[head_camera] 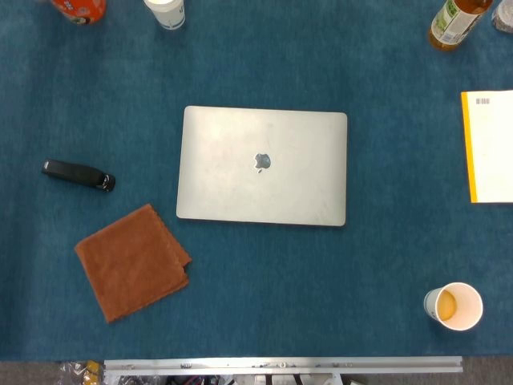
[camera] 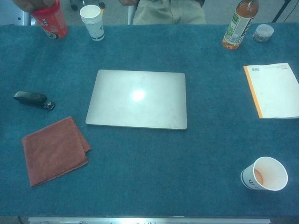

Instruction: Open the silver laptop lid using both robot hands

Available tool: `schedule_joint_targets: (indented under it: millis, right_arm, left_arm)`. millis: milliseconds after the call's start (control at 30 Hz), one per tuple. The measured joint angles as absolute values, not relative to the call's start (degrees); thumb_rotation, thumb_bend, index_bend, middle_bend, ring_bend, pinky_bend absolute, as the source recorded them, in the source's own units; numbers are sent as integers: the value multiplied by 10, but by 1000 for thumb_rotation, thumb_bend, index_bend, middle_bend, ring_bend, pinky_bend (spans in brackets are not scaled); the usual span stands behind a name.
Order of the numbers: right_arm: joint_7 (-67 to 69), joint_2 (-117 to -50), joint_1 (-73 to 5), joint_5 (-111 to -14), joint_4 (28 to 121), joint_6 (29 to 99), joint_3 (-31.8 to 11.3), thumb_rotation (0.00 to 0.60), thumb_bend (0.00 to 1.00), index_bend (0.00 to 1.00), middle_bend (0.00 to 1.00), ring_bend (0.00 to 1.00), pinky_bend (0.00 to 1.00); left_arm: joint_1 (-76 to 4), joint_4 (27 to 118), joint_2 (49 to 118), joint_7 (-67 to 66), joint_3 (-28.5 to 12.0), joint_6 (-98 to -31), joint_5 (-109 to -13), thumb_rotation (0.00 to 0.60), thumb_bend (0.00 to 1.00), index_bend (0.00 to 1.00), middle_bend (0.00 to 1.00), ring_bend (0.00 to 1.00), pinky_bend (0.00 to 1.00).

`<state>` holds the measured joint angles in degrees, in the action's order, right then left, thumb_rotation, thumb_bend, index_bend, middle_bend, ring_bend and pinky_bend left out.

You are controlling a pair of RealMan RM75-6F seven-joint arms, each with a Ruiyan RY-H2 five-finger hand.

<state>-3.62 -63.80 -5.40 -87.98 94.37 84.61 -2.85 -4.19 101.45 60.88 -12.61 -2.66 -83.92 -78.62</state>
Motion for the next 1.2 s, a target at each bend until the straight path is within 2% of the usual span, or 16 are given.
schedule_joint_targets:
  millis: [467,800,1000,1200]
  right_arm:
    - [-30,-638,-60,-888,948,840,-28,600,289,171,241,140,258]
    - [-12,-632,-91,-914,982,808,-28,600,286,172,241,139,258]
    - [-9,-635,-121,-920,999,769,-32,600,207,171,241,140,258]
    - [-17,-653,-166,-916,1009,720,-45,600,69,171,238,131,259]
  left_arm:
    - [-38,1017,608,-125,-27,-843,-785,600,552,144,162,109,165]
    - [-41,1021,603,-126,-29,-839,-786,600,552,144,160,109,165]
    - [-40,1026,598,-127,-29,-842,-787,600,552,145,159,109,165]
    - [-38,1031,593,-129,-28,-846,-791,600,552,145,159,109,165]
